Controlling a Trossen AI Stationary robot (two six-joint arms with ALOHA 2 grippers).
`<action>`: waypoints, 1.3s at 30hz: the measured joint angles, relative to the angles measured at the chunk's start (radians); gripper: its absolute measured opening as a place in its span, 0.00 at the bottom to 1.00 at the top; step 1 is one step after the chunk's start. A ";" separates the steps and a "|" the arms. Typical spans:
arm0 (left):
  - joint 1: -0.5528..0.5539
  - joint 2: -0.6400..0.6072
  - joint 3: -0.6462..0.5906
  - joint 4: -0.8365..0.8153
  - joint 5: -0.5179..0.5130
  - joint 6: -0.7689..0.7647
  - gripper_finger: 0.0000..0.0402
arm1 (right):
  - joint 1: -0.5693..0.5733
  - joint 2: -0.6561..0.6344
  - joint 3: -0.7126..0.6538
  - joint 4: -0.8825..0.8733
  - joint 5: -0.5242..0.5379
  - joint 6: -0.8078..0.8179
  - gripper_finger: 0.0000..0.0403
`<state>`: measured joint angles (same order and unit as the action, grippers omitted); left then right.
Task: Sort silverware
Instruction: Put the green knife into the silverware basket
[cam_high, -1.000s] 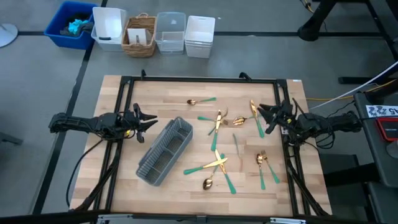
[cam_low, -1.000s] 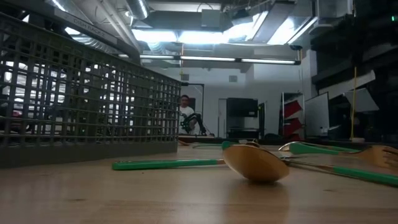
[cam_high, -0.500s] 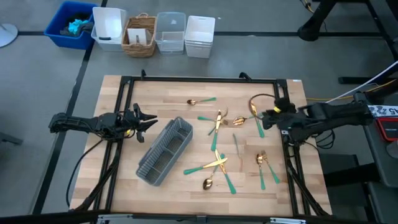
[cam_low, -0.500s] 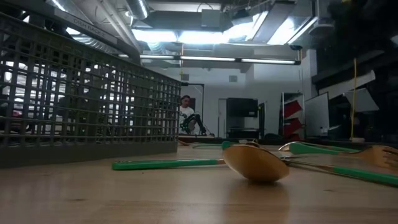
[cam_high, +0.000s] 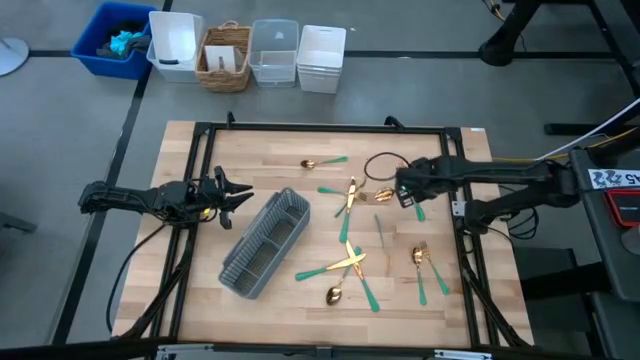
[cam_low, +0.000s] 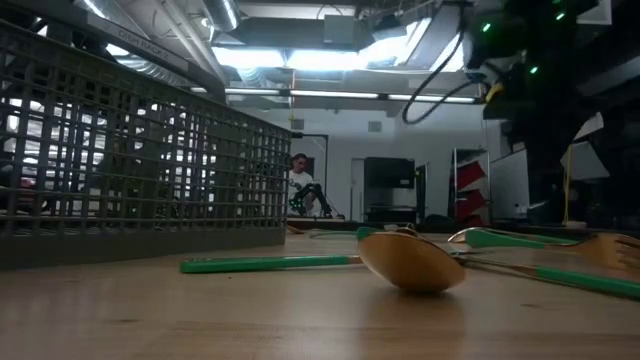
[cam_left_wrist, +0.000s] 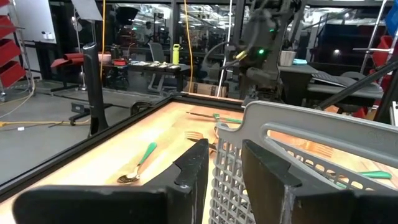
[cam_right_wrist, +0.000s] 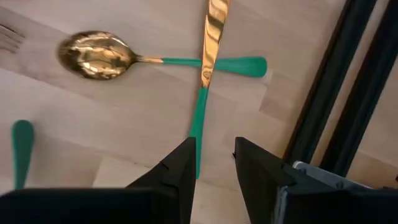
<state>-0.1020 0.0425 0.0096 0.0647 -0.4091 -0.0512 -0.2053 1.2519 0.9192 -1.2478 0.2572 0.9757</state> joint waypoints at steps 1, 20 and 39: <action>0.000 0.000 0.000 0.000 0.000 0.000 0.22 | -0.026 0.012 0.000 0.012 -0.014 -0.030 0.28; 0.000 0.000 0.000 0.000 0.000 0.032 0.22 | -0.269 0.042 -0.248 0.353 -0.199 -0.199 0.28; 0.000 0.000 0.000 0.000 0.000 0.032 0.22 | -0.267 0.041 -0.376 0.564 -0.136 -0.200 0.28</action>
<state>-0.1020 0.0425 0.0097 0.0643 -0.4090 -0.0191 -0.4725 1.2934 0.5428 -0.6841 0.1215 0.7753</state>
